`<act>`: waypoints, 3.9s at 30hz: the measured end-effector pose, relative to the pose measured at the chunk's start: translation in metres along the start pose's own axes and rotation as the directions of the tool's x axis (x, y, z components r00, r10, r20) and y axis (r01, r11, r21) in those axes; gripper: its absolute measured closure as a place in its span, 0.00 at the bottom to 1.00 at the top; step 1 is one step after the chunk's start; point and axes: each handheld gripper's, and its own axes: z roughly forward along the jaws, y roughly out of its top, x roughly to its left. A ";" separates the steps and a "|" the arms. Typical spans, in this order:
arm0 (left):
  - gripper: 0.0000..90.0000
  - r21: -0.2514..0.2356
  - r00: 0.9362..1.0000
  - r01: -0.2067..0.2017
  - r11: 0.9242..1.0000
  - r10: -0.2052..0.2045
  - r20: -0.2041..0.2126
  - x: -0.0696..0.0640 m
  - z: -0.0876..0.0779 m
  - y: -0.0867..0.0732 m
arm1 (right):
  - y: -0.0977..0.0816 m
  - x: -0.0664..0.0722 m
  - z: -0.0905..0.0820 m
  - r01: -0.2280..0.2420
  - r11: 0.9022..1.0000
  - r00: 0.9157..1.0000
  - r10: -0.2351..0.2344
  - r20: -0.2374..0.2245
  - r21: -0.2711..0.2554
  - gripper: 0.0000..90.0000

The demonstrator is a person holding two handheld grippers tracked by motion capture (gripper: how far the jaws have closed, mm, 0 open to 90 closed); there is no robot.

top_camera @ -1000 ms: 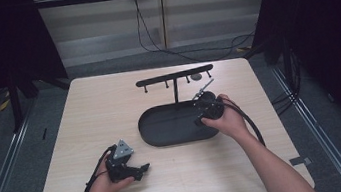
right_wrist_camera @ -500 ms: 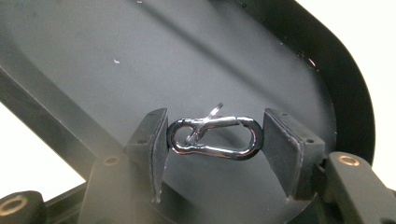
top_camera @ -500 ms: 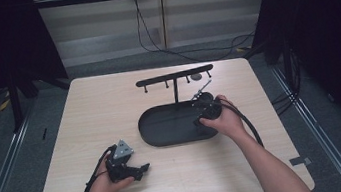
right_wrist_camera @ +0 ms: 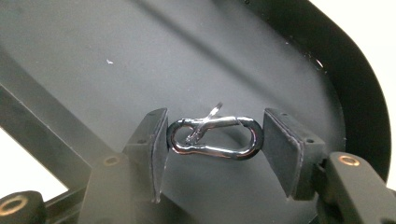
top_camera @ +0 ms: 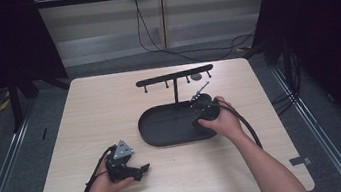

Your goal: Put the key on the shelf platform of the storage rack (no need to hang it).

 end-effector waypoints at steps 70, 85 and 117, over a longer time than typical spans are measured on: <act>0.16 -0.001 1.000 0.002 1.000 -0.002 0.000 0.000 0.000 0.000 | -0.002 -0.001 0.014 -0.014 1.000 1.000 0.014 0.007 -0.019 0.31; 0.16 -0.001 1.000 0.001 1.000 -0.001 0.000 0.000 0.000 0.000 | -0.004 0.002 0.004 -0.005 1.000 1.000 0.005 -0.023 -0.030 0.28; 0.16 -0.001 1.000 0.003 1.000 -0.003 0.000 0.000 0.000 0.000 | -0.022 0.005 -0.028 0.016 0.998 0.997 -0.020 -0.075 -0.059 0.28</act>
